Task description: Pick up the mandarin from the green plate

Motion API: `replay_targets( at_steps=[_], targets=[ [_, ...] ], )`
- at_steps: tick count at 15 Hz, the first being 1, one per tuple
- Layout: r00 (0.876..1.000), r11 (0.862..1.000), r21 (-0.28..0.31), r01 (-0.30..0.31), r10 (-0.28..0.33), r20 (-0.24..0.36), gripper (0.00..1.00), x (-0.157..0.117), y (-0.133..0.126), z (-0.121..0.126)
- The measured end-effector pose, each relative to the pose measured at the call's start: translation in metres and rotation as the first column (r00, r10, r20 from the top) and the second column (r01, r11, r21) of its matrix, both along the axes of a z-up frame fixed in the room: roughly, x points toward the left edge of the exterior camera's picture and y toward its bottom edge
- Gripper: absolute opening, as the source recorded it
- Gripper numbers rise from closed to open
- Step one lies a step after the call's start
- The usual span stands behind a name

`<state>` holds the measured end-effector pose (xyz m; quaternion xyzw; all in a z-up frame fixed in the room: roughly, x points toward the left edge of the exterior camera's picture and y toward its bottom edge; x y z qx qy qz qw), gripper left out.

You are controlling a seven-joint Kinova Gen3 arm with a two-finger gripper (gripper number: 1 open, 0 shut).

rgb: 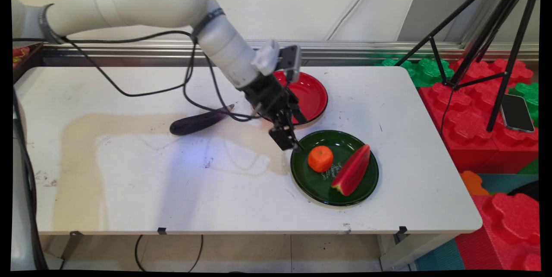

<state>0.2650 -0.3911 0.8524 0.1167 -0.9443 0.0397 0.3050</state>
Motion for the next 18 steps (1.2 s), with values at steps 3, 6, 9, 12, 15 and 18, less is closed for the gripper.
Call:
replay_targets(
  at_steps=[3, 6, 9, 12, 15, 18],
  targets=[
    [1.0, 1.0, 0.006, -0.003, 0.003, 0.019, 1.0, -0.02, -0.005, -0.017],
    [0.999, 1.0, 0.011, -0.003, 0.003, 0.038, 1.0, -0.036, -0.01, -0.031],
    [0.998, 1.0, 0.019, -0.007, 0.006, 0.058, 1.0, -0.053, -0.016, -0.047],
    [0.997, 1.0, 0.026, -0.013, 0.011, 0.076, 1.0, -0.065, -0.02, -0.06],
    [0.996, 0.999, 0.031, -0.016, 0.014, 0.092, 1.0, -0.073, -0.024, -0.07],
    [0.995, 0.999, 0.034, -0.019, 0.015, 0.102, 1.0, -0.079, -0.027, -0.078]
  ],
)
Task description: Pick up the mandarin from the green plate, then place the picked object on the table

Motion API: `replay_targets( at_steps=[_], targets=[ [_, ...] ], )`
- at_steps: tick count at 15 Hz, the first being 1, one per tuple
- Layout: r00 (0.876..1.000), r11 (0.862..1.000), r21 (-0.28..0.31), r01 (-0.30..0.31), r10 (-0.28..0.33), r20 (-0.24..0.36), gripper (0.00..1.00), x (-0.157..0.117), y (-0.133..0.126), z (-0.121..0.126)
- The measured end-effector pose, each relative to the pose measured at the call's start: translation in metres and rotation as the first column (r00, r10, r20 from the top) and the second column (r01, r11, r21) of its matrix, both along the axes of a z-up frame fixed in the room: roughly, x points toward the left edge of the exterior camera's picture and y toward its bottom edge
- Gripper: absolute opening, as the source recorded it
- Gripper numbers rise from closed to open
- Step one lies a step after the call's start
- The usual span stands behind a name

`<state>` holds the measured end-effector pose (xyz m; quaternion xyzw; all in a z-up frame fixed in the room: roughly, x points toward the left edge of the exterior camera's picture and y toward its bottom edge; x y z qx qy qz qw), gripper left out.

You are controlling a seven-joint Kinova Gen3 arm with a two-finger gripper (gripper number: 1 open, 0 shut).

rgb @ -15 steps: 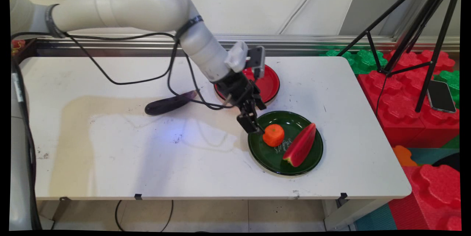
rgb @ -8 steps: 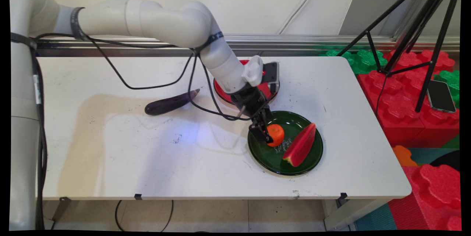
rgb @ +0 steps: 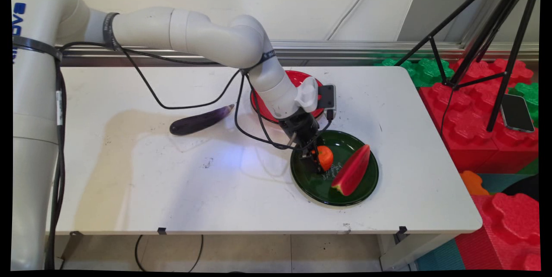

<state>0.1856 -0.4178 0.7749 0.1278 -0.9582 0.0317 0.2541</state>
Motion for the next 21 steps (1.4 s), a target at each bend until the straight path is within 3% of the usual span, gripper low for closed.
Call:
replay_targets(
  at_steps=[4, 5, 12, 21],
  targets=[
    [1.0, 1.0, 0.001, -0.003, 0.003, 0.006, 1.0, -0.005, -0.002, -0.005],
    [1.0, 1.0, 0.001, -0.004, 0.004, 0.006, 0.0, -0.007, -0.002, -0.006],
    [1.0, 1.0, -0.004, -0.011, 0.011, 0.004, 0.0, -0.01, -0.005, -0.005],
    [0.998, 0.999, -0.023, -0.045, 0.044, -0.046, 0.0, 0.005, -0.001, 0.028]
  ],
)
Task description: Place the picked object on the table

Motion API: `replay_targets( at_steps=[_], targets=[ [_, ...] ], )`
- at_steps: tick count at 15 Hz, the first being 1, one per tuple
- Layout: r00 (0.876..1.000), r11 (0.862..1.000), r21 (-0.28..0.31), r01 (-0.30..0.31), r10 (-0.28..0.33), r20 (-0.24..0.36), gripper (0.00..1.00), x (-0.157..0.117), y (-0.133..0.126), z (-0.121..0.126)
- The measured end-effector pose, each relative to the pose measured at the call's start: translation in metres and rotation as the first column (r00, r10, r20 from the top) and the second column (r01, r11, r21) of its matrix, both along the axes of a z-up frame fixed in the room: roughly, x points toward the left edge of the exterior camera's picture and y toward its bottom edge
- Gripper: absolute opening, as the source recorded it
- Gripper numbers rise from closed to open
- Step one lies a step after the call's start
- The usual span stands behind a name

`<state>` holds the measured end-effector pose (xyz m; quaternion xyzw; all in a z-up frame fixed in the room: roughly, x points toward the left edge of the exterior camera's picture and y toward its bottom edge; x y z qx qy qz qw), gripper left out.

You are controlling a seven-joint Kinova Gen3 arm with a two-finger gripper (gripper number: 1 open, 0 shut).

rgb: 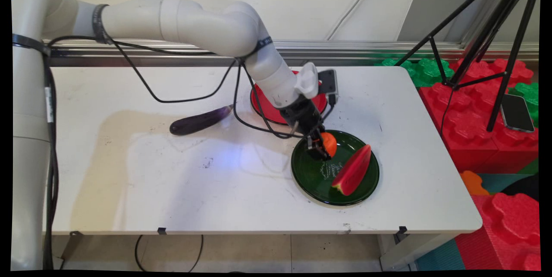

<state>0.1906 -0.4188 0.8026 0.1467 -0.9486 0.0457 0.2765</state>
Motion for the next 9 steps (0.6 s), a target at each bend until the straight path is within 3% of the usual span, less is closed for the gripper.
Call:
replay_targets(
  at_steps=[9],
  targets=[
    [0.998, 0.999, -0.022, -0.038, 0.037, -0.054, 0.0, 0.043, 0.02, 0.05]
  ],
)
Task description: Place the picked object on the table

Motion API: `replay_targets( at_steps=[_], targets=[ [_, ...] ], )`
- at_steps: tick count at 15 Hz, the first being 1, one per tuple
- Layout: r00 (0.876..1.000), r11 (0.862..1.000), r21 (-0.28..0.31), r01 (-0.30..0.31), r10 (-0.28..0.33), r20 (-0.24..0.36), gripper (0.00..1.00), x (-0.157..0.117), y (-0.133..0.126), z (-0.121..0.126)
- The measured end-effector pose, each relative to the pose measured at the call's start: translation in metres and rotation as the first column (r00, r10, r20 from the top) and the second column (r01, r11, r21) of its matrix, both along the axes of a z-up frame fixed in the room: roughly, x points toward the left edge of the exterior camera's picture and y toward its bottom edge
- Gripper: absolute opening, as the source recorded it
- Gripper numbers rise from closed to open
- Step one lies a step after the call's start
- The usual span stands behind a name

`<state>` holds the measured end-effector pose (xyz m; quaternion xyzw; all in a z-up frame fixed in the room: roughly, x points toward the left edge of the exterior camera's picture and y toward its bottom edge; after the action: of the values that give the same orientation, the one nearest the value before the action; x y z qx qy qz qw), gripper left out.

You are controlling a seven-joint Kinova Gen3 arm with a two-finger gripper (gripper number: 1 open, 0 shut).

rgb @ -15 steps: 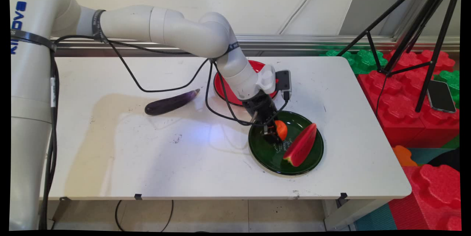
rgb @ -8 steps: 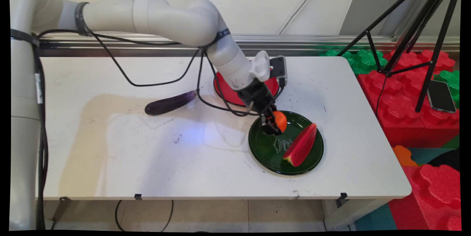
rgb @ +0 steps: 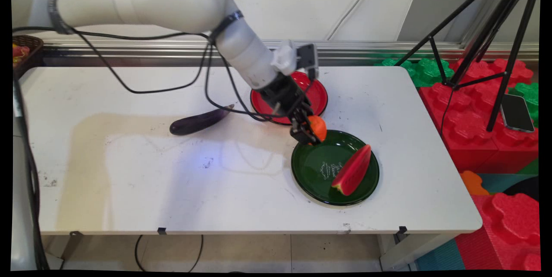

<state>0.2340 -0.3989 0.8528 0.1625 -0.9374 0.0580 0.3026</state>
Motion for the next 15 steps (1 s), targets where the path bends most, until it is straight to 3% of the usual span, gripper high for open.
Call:
replay_targets(
  at_steps=[7, 15],
  targets=[
    [0.999, 1.0, 0.002, -0.031, 0.031, 0.01, 0.0, 0.055, 0.026, 0.03],
    [0.994, 0.997, 0.025, -0.071, 0.069, 0.08, 0.0, 0.115, 0.044, 0.03]
  ],
)
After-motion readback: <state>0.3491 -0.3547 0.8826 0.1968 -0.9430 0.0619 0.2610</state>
